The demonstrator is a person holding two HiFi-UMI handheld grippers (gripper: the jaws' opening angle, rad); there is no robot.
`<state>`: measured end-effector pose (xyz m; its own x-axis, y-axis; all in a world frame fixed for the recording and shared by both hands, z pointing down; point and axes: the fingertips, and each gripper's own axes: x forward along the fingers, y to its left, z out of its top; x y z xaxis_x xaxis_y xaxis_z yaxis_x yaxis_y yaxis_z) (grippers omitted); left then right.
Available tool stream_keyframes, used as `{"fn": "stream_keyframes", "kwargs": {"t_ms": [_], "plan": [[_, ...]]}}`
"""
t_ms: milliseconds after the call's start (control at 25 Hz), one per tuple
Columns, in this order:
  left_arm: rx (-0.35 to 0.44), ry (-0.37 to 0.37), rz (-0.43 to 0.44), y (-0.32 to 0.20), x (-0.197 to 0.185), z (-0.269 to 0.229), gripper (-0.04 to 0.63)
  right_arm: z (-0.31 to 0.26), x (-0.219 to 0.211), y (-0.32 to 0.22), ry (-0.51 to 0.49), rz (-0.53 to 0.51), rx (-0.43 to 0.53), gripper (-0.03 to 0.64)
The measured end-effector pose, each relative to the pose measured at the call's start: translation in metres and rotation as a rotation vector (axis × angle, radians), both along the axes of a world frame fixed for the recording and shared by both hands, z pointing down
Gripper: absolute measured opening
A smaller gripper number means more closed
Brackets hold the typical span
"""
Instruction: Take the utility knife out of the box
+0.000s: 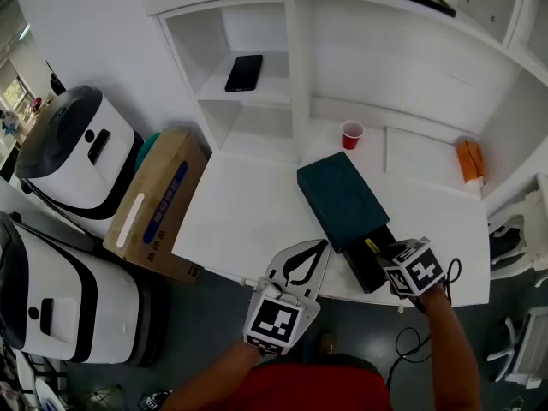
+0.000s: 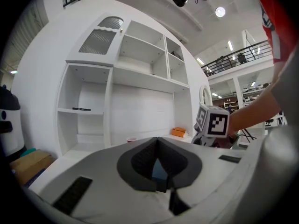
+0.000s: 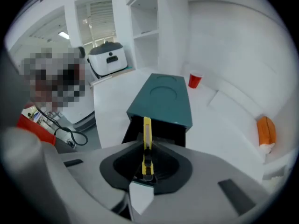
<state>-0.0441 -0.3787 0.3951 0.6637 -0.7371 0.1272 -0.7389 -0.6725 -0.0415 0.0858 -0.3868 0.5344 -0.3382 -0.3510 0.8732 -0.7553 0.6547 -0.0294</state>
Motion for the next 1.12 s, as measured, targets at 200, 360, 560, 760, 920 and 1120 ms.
{"fn": "stream_keyframes", "kwargs": {"t_ms": [200,360,560,760,920,1120], "plan": [[0.002,0.036,-0.005,0.006,0.003,-0.018,0.04,-0.077,-0.003,0.004,-0.252,0.102,0.264,0.074],[0.037,0.065,-0.003,0.013,0.005,-0.043,0.04,-0.146,-0.006,0.017,-0.455,0.156,0.491,0.074],[0.088,0.069,0.013,0.024,0.005,-0.072,0.04,-0.218,-0.008,0.043,-0.674,0.183,0.725,0.074],[0.149,0.029,0.051,0.038,0.011,-0.092,0.04,-0.258,0.001,0.071,-0.794,0.207,0.88,0.074],[0.221,0.02,0.075,0.047,0.015,-0.105,0.04,-0.266,0.01,0.087,-0.805,0.216,0.944,0.074],[0.1,0.024,0.048,0.049,0.016,-0.086,0.04,-0.268,0.017,0.089,-0.794,0.225,0.98,0.074]]}}
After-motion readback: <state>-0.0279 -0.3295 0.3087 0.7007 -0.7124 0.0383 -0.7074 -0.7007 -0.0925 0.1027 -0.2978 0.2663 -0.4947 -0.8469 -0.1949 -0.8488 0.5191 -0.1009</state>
